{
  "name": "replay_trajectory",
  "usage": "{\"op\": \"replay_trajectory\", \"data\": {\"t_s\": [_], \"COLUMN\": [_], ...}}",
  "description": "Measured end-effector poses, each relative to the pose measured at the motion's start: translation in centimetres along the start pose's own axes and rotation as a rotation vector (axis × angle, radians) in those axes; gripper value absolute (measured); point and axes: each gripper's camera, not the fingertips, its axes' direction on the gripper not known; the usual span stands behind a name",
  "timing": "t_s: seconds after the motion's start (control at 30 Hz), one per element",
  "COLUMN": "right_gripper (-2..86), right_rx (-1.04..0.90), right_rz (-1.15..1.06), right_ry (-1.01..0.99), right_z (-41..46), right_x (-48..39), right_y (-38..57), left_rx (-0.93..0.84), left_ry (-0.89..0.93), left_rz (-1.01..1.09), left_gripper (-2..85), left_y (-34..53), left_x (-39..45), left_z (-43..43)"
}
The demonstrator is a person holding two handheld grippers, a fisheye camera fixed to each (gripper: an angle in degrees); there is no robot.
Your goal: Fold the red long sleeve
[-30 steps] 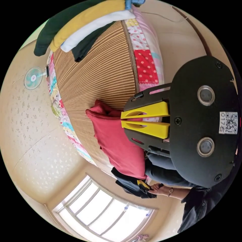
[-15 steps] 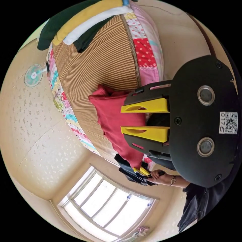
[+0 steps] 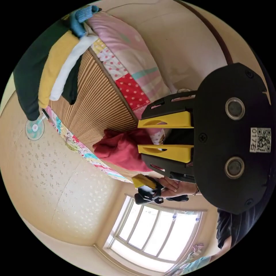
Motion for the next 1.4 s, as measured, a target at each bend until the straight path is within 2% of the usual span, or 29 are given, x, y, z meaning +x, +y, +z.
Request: {"op": "replay_trajectory", "data": {"t_s": [0.07,0.13,0.27,0.4,0.53,0.7,0.73,0.97,1.13,1.27,1.4], "right_gripper": [11.2,12.8,16.5,19.1,18.0,14.9,11.7,6.2,5.4,5.7,6.7], "right_rx": [-0.052,-0.076,-0.130,-0.176,-0.156,-0.265,-0.266,-0.129,0.038,0.315,0.383], "right_rz": [0.040,0.051,0.069,0.192,0.363,0.331,0.289,-0.082,-0.005,0.186,0.230], "right_ry": [-0.084,-0.188,-0.412,-0.471,-0.470,-0.295,-0.237,0.108,0.183,0.317,0.391], "right_z": [0.6,1.6,5.2,9.0,10.5,11.6,11.6,9.5,4.8,-1.3,-3.4], "right_x": [2.5,3.3,3.3,4.1,5.6,3.4,2.5,-1.8,4.7,9.7,12.0], "right_y": [0.3,0.3,-0.8,-2.4,-4.1,-7.8,-8.8,-17.3,-18.7,-12.3,-5.5], "left_rx": [0.074,0.194,0.370,0.508,0.538,0.532,0.528,0.521,0.603,0.607,0.575], "left_ry": [-0.056,-0.187,-0.377,-0.520,-0.596,-0.507,-0.498,-0.472,-0.407,-0.397,-0.426], "left_rz": [-0.039,-0.024,-0.032,-0.034,-0.066,-0.117,-0.124,-0.143,-0.173,-0.183,-0.176], "left_gripper": [5.7,8.2,8.9,8.9,8.9,8.9,9.0,9.0,8.9,8.9,8.9], "left_y": [1.6,3.1,6.5,12.1,14.0,13.2,13.1,12.4,12.8,12.1,10.6], "left_x": [0.2,2.2,4.9,5.9,4.1,0.9,0.5,-0.6,-1.7,-2.2,-2.3], "left_z": [-2.0,-6.8,-14.2,-19.0,-20.7,-20.8,-20.6,-21.6,-23.9,-24.3,-24.0]}}
